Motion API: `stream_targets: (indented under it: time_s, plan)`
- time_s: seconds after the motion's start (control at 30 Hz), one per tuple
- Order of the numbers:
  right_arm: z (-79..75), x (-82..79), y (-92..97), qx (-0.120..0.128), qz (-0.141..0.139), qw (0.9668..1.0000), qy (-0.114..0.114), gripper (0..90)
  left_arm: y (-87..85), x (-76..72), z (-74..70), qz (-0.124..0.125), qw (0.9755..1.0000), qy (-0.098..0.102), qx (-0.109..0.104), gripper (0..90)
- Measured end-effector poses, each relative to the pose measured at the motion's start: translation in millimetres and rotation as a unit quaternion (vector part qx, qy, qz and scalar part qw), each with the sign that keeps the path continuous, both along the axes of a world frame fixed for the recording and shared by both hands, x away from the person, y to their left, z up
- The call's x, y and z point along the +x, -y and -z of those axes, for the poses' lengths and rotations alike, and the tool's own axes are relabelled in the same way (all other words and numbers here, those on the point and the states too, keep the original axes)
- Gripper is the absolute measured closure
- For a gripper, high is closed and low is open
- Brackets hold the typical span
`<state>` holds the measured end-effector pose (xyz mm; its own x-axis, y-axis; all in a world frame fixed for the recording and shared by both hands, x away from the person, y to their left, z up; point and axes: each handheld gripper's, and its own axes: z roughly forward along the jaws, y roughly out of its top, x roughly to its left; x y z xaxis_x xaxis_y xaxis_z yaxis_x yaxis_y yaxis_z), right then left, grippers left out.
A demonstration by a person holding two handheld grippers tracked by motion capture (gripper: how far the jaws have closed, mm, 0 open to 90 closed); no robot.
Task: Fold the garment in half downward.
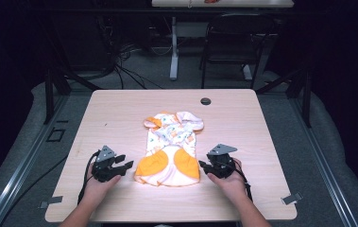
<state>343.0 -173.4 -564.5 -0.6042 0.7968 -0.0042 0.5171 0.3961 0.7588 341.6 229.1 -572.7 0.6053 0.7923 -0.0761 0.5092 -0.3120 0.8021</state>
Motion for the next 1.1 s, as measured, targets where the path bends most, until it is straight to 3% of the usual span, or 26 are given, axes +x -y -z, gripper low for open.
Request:
stream_targets:
  time_s: [0.13,0.27,0.43,0.53,0.6,0.83,0.93,1.1]
  plan:
    - [0.1,-0.2,0.8,-0.004,0.000,1.0000,0.002,58.3,2.8,1.6,1.1,0.004,0.9999,-0.004,0.008,55.6]
    - [0.9,1.9,1.4,0.006,-0.001,1.0000,-0.001,63.5,5.2,2.3,-0.1,0.009,0.9998,0.006,0.014,57.9]
    - [1.3,0.9,-5.5,0.014,-0.010,0.9998,-0.006,75.9,12.9,6.0,-0.5,0.019,0.9997,-0.012,-0.010,77.3]
    - [-1.4,-1.2,-14.4,0.014,-0.031,0.9994,-0.004,83.9,21.7,5.8,-3.9,0.035,0.9993,-0.007,-0.008,86.1]
    - [-2.2,-2.0,-21.1,0.014,-0.047,0.9987,-0.010,86.7,28.8,5.5,-3.9,0.044,0.9990,-0.001,0.005,89.5]
    - [7.9,1.2,-38.0,-0.009,-0.071,0.9972,-0.022,88.8,47.9,6.5,9.6,0.078,0.9954,-0.016,0.054,90.0]
    - [11.1,0.9,-41.2,-0.031,-0.082,0.9958,-0.026,89.5,47.4,5.4,9.1,0.082,0.9949,-0.017,0.055,90.0]
    - [10.5,0.5,-38.4,-0.025,-0.092,0.9946,-0.041,89.3,45.6,2.4,9.1,0.084,0.9949,-0.024,0.051,90.0]
